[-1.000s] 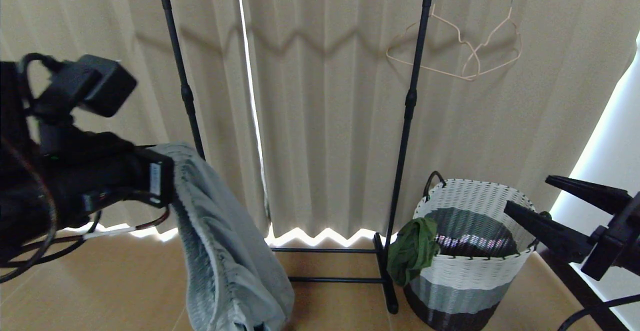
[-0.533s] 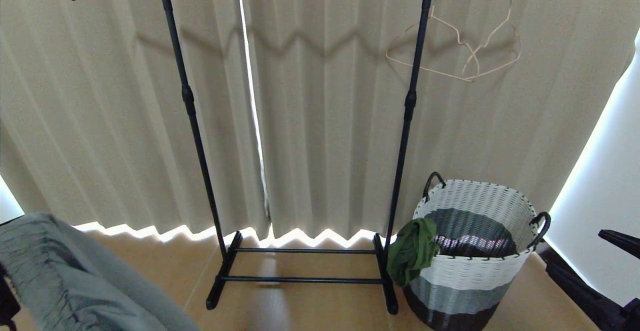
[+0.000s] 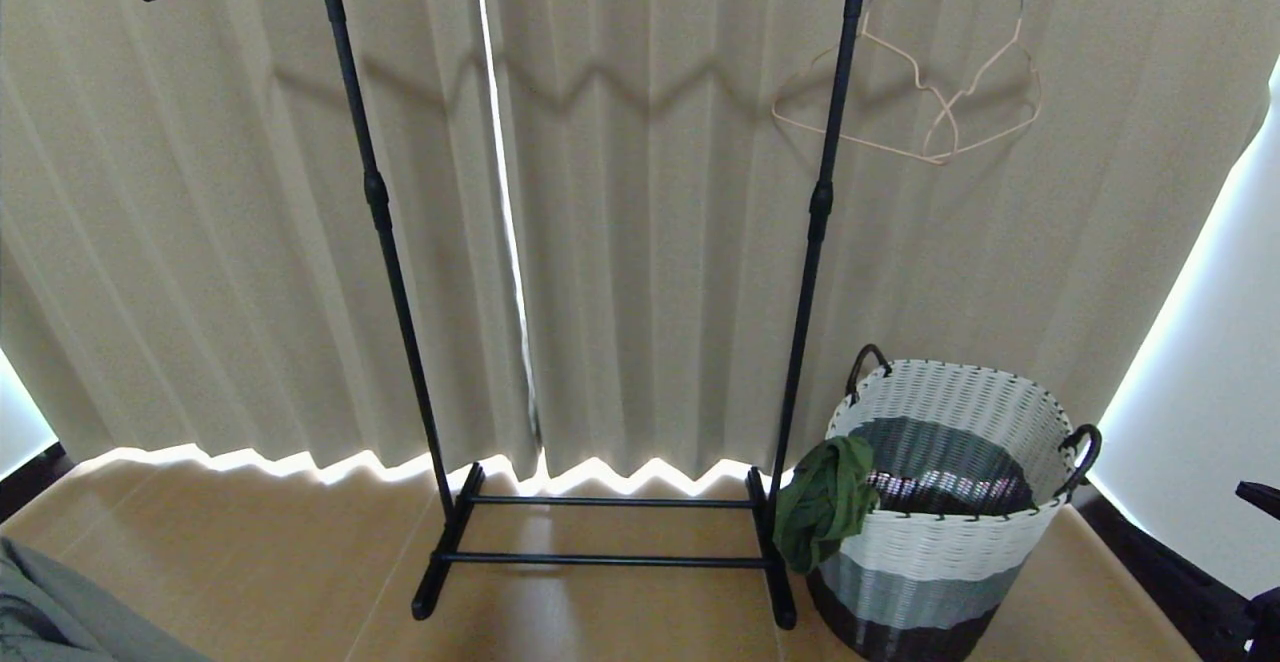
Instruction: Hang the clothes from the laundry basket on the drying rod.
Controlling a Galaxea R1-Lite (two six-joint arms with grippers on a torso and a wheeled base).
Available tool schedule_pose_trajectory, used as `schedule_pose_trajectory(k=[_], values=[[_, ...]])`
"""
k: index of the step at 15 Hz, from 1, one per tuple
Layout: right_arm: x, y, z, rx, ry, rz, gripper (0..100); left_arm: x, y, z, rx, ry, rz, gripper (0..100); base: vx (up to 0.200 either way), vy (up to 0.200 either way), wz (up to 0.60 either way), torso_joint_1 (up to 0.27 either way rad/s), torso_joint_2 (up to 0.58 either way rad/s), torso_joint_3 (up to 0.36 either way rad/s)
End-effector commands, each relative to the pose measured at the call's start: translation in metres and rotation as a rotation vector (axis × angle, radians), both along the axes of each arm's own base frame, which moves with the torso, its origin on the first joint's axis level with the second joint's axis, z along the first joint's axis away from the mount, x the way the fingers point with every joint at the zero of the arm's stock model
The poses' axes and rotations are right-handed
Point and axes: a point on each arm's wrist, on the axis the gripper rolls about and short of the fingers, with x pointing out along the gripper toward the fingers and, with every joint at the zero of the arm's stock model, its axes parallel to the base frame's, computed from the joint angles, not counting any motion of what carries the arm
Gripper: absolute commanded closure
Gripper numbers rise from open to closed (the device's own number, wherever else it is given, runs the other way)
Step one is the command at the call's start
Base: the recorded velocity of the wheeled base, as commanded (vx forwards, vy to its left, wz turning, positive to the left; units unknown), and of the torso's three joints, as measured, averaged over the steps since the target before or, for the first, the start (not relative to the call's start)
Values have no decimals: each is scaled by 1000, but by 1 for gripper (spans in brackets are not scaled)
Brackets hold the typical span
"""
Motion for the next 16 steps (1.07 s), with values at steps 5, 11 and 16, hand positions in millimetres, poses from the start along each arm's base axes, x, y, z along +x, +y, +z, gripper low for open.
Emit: schedule_pose_trajectory(k=[5,11,16], values=[[0,-2,0,-1,-1,-16,0,-9,1,-10,-6,-23,2,100,0,0,0,0,0,0],[3,-2,1,0,7,-19,0,-9,1,-10,-3,-19,-3,100,0,0,0,19,-68,-48],[3,-2,1,0,8,-19,0,-10,0,-13,-1,-15,-6,100,0,0,0,129,-381,-284]])
